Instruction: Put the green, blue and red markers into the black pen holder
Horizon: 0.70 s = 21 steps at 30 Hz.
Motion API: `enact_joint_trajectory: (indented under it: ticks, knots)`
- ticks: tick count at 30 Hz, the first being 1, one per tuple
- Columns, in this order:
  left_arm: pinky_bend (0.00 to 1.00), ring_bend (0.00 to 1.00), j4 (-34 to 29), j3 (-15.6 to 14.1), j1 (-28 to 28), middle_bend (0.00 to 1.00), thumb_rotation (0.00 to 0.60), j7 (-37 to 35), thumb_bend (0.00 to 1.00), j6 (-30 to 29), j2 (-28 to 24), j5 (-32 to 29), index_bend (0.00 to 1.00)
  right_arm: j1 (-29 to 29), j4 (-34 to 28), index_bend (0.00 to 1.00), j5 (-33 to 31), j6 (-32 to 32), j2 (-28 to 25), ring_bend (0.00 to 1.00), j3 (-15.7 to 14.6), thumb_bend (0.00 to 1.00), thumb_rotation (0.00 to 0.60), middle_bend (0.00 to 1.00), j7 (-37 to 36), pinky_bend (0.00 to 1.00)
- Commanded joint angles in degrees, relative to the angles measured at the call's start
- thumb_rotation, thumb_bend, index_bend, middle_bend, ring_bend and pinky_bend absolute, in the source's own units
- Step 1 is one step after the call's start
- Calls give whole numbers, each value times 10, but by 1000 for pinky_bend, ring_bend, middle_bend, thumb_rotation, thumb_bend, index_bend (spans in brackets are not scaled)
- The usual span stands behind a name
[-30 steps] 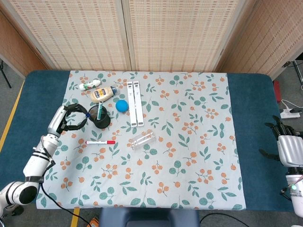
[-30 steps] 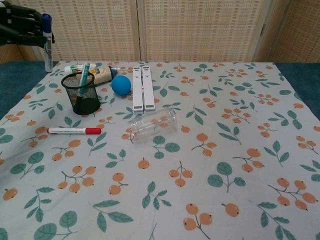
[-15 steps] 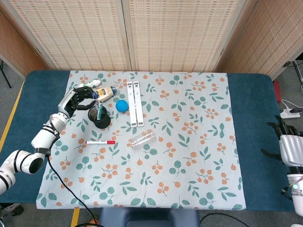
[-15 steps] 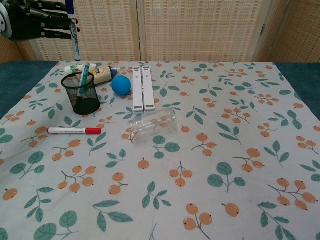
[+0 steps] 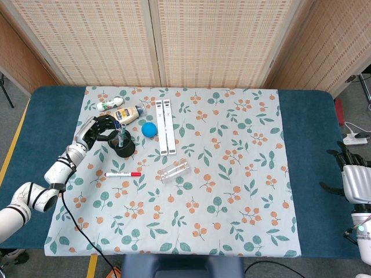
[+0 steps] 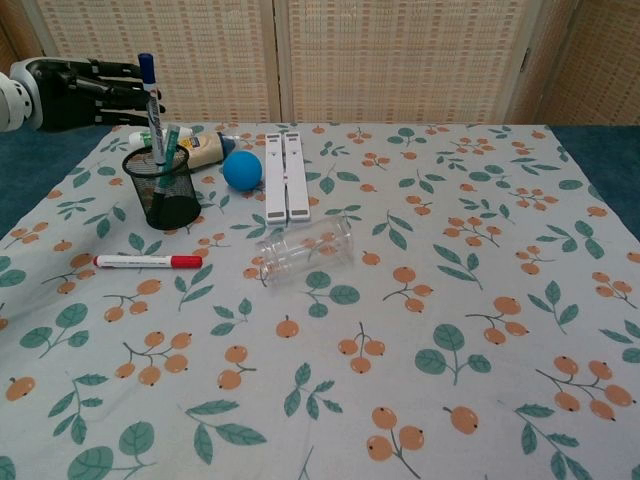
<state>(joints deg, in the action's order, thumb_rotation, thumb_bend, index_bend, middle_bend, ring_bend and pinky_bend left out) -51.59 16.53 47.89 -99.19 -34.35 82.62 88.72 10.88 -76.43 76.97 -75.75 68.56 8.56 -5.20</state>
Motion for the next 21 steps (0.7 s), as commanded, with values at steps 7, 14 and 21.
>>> enact_joint_trajectory:
  ticks: [7,14,21]
  knots:
    - [239,258,57,-40,17,537,600,-51,363,-30,25,13,559,0,0,224,-3,6,-2,201,0,29,600,53,-5,204]
    - [156,111,93,-92,28,270,600,-81,363,-56,29,42,389,-1,-2,223,0,0,-3,201,0,28,600,52,-6,194]
    - [125,38,88,-104,24,174,600,18,363,-102,22,33,334,-2,-5,222,3,-2,-4,201,0,27,600,53,-8,184]
